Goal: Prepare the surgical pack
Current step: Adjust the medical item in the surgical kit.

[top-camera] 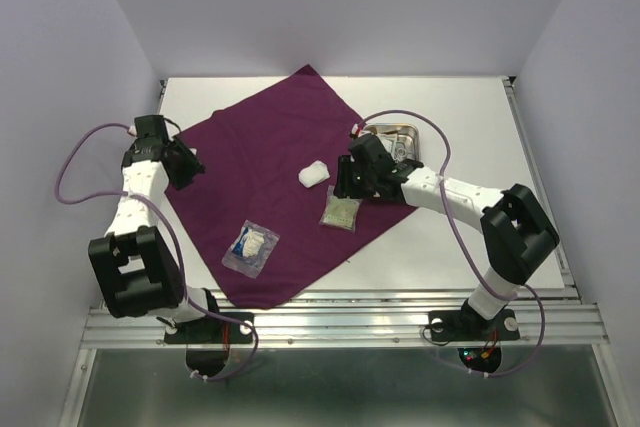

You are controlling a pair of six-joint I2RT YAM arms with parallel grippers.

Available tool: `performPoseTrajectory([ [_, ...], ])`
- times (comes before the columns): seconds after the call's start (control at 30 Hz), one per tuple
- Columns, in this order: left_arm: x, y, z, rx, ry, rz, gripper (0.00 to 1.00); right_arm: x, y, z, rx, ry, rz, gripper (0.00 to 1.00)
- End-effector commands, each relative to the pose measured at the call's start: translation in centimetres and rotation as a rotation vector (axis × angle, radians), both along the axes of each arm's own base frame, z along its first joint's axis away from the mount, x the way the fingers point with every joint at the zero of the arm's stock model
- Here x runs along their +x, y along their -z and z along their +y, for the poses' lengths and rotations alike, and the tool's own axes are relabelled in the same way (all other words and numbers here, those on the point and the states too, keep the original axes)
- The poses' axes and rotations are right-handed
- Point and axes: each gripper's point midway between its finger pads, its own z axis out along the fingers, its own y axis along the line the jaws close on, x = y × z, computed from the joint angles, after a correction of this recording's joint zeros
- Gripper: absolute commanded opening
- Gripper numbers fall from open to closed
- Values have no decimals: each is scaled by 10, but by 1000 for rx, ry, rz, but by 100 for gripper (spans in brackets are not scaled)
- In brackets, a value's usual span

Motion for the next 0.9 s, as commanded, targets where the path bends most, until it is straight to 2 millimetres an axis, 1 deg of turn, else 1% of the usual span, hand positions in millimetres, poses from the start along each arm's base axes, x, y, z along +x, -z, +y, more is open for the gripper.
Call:
performPoseTrajectory([
  [0.0,9,8,31,-30,-72,9,50,15,-28,21,49,-12,-85,49],
  [0.03,13,13,36,-46,-86,17,51,13,-28,25,49,-22,-86,50],
  [0.07,18,14,44,-57,-112,4,51,13,-28,26,50,-20,-84,50],
  [0.1,21,17,47,-71,-126,4,51,14,-28,26,51,-19,-87,50],
  [0.13,27,23,50,-96,-150,14,51,13,-27,25,52,-17,-84,50],
  [0.17,33,23,55,-102,-168,3,51,13,-26,25,53,-14,-84,50],
  [0.2,42,26,64,-116,-202,2,52,13,-26,25,55,-12,-84,50],
  [0.27,50,25,75,-96,-229,6,53,12,-25,24,57,-8,-83,51],
  [0.3,60,20,81,-76,-233,-6,54,9,-25,27,57,-16,-84,50],
  [0.4,65,19,97,5,-233,15,55,7,-22,23,50,-10,-83,51],
  [0.43,71,16,103,37,-235,23,57,7,-22,23,51,-9,-85,52],
  [0.47,67,19,108,69,-233,56,58,7,-19,22,46,-8,-81,52],
  [0.5,68,21,109,73,-228,68,59,7,-18,23,47,-10,-80,52],
  [0.53,68,21,116,127,-237,86,60,8,-17,24,46,-12,-78,52],
  [0.57,70,22,114,127,-230,88,60,8,-17,25,48,-14,-77,52],
  [0.6,70,22,118,177,-232,101,60,8,-16,27,50,-21,-73,53],
  [0.63,75,20,112,211,-214,104,60,8,-15,28,50,-22,-69,53],
  [0.67,71,20,117,269,-227,134,60,8,-15,29,51,-26,-70,53],
  [0.7,75,19,118,305,-220,147,60,8,-15,29,54,-27,-68,53],
  [0.8,79,16,111,427,-192,187,60,9,-16,30,54,-29,-71,54],
  [0.83,84,16,111,470,-184,201,60,9,-14,30,54,-30,-69,54],
  [0.87,82,19,108,495,-179,231,60,8,-15,30,55,-29,-69,54],
])
